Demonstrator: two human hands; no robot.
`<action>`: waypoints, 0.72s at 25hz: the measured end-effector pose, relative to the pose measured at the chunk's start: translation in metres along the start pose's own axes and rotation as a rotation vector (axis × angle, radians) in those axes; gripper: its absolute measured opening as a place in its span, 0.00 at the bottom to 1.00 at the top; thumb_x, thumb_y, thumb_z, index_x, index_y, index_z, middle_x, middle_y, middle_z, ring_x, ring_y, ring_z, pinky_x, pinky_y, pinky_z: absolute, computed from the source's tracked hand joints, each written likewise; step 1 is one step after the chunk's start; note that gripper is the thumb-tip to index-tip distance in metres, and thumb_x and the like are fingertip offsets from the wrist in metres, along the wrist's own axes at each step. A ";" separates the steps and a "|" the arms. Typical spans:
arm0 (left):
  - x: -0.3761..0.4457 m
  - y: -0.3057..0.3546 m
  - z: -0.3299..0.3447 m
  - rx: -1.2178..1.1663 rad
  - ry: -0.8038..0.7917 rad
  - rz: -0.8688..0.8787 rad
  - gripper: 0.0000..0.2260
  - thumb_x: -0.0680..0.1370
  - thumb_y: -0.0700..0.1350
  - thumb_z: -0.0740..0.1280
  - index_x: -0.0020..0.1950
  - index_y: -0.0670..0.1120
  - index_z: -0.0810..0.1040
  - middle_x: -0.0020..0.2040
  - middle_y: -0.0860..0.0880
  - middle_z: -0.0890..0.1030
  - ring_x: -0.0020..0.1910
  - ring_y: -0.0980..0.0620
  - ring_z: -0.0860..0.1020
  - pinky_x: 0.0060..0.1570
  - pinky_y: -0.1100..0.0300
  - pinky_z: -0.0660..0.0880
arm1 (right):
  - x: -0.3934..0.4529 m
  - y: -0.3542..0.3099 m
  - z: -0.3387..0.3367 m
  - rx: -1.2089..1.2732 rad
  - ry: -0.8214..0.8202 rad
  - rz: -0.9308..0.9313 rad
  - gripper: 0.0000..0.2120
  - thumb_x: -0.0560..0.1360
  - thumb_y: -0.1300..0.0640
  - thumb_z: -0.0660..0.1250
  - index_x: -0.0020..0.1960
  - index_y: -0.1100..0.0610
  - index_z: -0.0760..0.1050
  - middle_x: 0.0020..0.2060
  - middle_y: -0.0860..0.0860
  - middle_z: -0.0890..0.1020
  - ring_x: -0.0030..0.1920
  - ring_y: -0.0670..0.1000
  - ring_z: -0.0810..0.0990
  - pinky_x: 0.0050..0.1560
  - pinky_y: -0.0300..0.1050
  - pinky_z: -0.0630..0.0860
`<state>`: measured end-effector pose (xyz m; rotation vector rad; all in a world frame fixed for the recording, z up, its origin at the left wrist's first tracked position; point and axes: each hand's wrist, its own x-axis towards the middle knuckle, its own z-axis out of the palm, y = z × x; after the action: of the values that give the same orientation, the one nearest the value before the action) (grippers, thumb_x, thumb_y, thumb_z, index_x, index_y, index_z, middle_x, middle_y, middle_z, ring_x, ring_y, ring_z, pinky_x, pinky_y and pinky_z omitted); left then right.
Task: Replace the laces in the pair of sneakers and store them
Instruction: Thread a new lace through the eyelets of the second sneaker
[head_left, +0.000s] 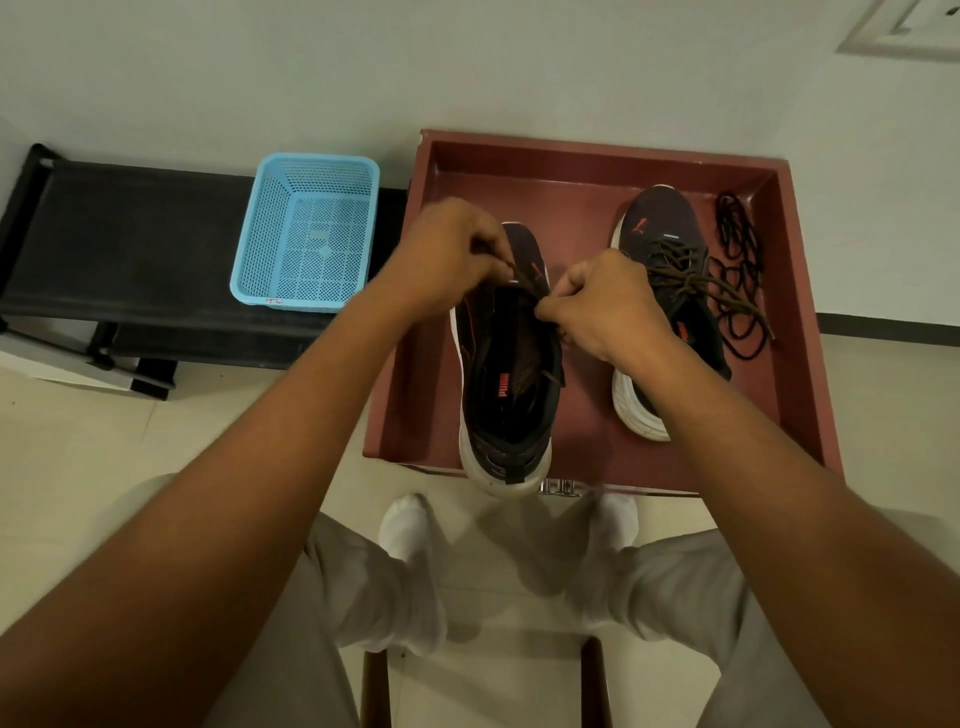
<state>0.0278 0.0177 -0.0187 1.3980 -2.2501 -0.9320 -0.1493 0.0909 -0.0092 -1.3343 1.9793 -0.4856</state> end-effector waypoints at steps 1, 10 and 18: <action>0.001 -0.002 -0.009 -0.091 0.037 -0.044 0.02 0.74 0.40 0.76 0.45 0.46 0.86 0.43 0.50 0.85 0.44 0.53 0.83 0.51 0.54 0.79 | 0.000 0.000 0.000 0.000 0.000 0.003 0.05 0.74 0.58 0.76 0.40 0.57 0.83 0.32 0.53 0.84 0.33 0.51 0.84 0.36 0.43 0.81; -0.008 -0.006 -0.037 -0.750 0.092 -0.158 0.10 0.82 0.33 0.65 0.44 0.46 0.73 0.49 0.44 0.87 0.41 0.56 0.82 0.35 0.67 0.71 | 0.002 -0.002 0.003 -0.050 0.038 -0.007 0.06 0.73 0.59 0.76 0.38 0.56 0.83 0.35 0.53 0.84 0.36 0.51 0.84 0.39 0.43 0.80; 0.000 0.003 -0.015 -0.497 0.225 -0.221 0.05 0.82 0.38 0.65 0.49 0.46 0.75 0.41 0.50 0.81 0.40 0.57 0.78 0.44 0.64 0.73 | 0.002 -0.004 0.002 -0.043 0.019 0.007 0.05 0.73 0.58 0.76 0.39 0.56 0.83 0.36 0.53 0.84 0.36 0.51 0.84 0.40 0.44 0.82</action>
<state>0.0349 0.0136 -0.0056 1.4418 -1.5800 -1.2294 -0.1458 0.0875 -0.0092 -1.3532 2.0202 -0.4560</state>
